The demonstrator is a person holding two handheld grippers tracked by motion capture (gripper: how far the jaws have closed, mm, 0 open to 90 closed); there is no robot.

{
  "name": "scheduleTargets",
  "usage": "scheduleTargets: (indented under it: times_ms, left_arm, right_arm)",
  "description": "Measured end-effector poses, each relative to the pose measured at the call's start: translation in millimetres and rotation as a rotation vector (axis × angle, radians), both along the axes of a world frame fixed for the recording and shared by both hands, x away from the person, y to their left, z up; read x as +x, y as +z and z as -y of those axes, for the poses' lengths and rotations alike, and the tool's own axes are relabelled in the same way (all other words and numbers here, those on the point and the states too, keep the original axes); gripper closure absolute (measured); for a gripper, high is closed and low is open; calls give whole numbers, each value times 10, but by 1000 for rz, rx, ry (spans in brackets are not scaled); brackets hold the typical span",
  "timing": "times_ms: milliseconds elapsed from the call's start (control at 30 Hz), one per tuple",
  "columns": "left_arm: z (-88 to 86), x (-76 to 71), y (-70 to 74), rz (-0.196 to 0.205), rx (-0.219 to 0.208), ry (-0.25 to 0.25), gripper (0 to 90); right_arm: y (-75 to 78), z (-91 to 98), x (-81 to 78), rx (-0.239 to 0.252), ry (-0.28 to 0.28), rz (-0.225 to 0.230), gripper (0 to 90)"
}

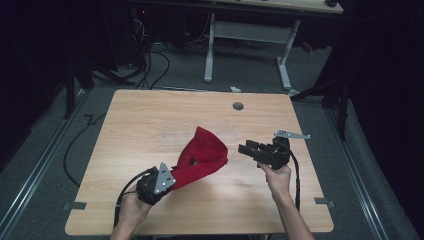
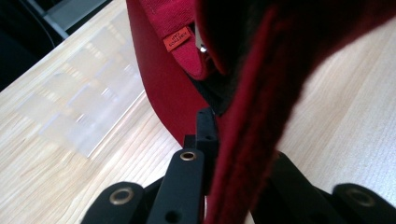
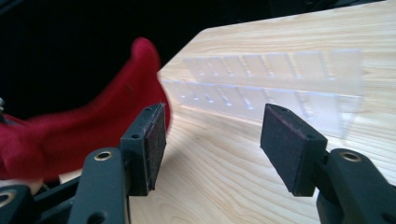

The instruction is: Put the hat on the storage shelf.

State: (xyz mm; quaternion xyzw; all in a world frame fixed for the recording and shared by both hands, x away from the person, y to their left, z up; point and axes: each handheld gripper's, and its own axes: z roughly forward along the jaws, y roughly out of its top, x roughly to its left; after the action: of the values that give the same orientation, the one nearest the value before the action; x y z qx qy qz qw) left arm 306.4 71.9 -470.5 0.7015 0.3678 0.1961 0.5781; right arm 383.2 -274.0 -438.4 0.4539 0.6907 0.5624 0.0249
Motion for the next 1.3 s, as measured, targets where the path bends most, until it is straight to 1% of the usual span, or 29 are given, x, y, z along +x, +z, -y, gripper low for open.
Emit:
scheduleTargets:
  times_ms: [33,67,100,133,200,233,300,333,367,400,433,467,500,533,567,600,633,667,700,733,767,800,833,933,1000,1033,1067,1133,1300]
  left_arm:
    - [-33,12,28,-5,-21,10,857]
    - [-33,12,28,-5,-21,10,857]
    - [-49,19,43,-6,-30,12,857]
    - [-77,40,69,-7,-57,23,858]
    - [-110,72,93,-21,-96,35,857]
    - [-110,72,93,-21,-96,35,857]
    - [-140,105,116,-35,-131,50,857]
    - [-154,121,126,-40,-142,55,857]
    - [-164,134,136,-46,-159,62,857]
    - [-192,160,155,-55,-182,72,857]
    - [-192,160,155,-55,-182,72,857]
    - [-222,188,172,-63,-201,83,856]
    - [-222,188,172,-63,-201,83,856]
    - [-257,215,193,-73,-226,93,856]
    - [-271,229,205,-78,-240,99,856]
    - [-271,229,205,-78,-240,99,856]
    - [-296,260,227,-82,-261,109,856]
    - [-296,260,227,-82,-261,109,856]
    - [-317,291,252,-85,-282,114,856]
    - [-317,291,252,-85,-282,114,856]
    - [-336,323,276,-87,-300,116,856]
    - [-336,323,276,-87,-300,116,856]
    - [-348,359,301,-90,-318,121,856]
    - [-357,391,328,-91,-331,129,856]
    - [-374,432,367,-95,-351,137,856]
    - [-374,432,367,-95,-351,137,856]
    - [-387,460,390,-97,-366,141,855]
    - [-392,473,402,-98,-375,143,856]
    - [-434,545,457,-89,-393,160,856]
  right_arm:
    - [-40,9,-13,-60,-14,5,400]
    - [-73,5,-16,-93,-23,0,398]
    - [-73,5,-16,-93,-23,0,398]
    - [-170,0,-25,-155,-47,3,397]
    - [-290,0,-24,-204,-68,-7,394]
    - [-290,0,-24,-204,-68,-7,394]
    - [-412,-9,-26,-277,-93,-14,394]
    - [-527,-18,-27,-332,-110,-31,394]
    - [-527,-18,-27,-332,-110,-31,394]
    - [-622,-19,-29,-377,-134,-42,392]
    - [-622,-19,-29,-377,-134,-42,392]
    - [-700,-16,-31,-408,-154,-44,390]
    - [-700,-16,-31,-408,-154,-44,390]
    - [-766,-15,-34,-440,-170,-45,386]
    - [-793,-16,-37,-456,-177,-47,384]
    - [-793,-16,-37,-456,-177,-47,384]
    - [-832,-16,-45,-489,-190,-40,380]
    - [-832,-16,-45,-489,-190,-40,380]
    - [-860,-18,-56,-513,-206,-31,379]
    - [-860,-18,-56,-513,-206,-31,379]
    - [-880,-20,-58,-538,-213,-25,375]
    - [-880,-20,-58,-538,-213,-25,375]
    - [-900,-27,-61,-554,-223,-23,375]
    - [-924,-35,-61,-569,-228,-10,375]
    - [-926,-63,-68,-602,-231,3,375]
    - [-926,-63,-68,-602,-231,3,375]
    - [-927,-68,-69,-605,-232,3,374]
    - [-927,-66,-68,-605,-232,4,374]
    - [-927,-71,-71,-606,-233,1,373]
